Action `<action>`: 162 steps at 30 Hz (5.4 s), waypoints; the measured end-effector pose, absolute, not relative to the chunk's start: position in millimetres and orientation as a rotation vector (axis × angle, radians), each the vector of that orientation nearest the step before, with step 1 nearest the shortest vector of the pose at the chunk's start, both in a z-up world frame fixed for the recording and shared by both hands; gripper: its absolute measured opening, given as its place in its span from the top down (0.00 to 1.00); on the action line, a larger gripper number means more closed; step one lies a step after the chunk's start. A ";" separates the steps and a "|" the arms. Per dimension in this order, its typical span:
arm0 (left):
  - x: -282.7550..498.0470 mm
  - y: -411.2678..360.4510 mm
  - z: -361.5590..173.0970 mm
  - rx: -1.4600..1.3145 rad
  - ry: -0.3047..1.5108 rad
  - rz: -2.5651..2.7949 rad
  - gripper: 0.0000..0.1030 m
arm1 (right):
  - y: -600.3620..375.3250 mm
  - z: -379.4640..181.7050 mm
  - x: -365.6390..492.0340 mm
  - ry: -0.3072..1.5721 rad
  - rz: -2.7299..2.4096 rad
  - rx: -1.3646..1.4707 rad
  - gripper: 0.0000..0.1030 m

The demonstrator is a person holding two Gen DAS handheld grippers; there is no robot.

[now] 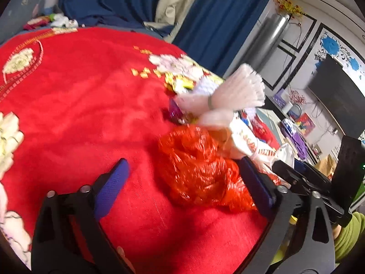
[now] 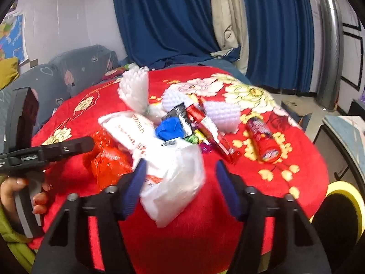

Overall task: Collect trash
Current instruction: 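Grasp the orange-red plastic bag with the left tool while the right tool grasps the white plastic bag, then carry both bags over the yellow-rimmed bin with both tools, then open both tools to drop the bags into the bin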

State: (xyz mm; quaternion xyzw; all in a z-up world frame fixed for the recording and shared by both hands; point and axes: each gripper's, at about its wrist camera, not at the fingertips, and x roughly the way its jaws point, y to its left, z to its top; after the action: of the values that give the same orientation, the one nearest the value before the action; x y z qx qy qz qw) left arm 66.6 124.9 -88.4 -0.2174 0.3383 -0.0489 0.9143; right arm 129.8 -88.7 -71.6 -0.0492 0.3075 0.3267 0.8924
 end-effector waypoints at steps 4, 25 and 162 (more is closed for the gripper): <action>66.8 121.0 -92.1 -0.442 0.712 -0.103 0.25 | -90.5 -72.9 125.6 0.625 0.699 -0.109 0.60; 16.5 127.8 -61.6 -0.352 0.741 -0.113 0.90 | -100.2 -37.5 98.2 0.577 0.819 -0.078 0.76; 122.1 -129.9 -37.7 -0.119 0.578 -0.404 0.11 | -387.3 -81.4 105.8 0.544 0.082 0.262 0.38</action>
State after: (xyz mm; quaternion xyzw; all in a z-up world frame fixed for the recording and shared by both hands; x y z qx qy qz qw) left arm 122.1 -129.9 -37.7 -0.0584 0.2829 -0.1978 0.9367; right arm 105.8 -387.3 -81.4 0.1290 0.2680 0.0403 0.9539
